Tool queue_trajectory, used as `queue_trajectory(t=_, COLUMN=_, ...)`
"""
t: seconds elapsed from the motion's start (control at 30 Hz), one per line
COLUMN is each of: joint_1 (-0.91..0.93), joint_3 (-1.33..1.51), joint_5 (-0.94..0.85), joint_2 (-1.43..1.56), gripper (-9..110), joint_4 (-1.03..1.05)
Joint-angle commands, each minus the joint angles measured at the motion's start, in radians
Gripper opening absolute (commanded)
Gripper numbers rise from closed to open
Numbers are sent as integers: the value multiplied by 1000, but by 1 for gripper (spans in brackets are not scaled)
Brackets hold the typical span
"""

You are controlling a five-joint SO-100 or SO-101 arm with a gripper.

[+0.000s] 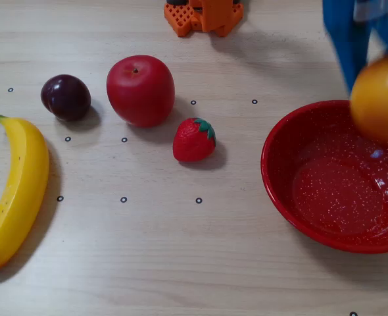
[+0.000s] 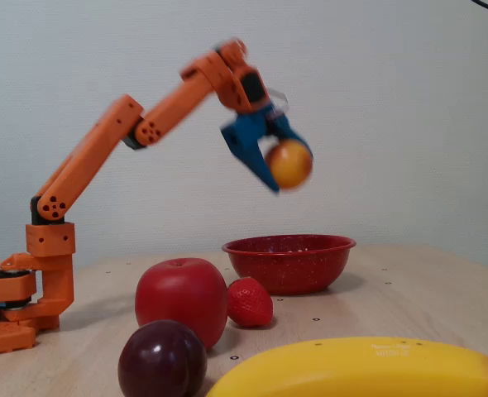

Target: Put the peach in the red bowl.

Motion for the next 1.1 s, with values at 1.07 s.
queue_trajectory(t=1.07, joint_1=-120, joint_3=91, joint_5=43, joint_2=199, gripper=50, joint_4=152)
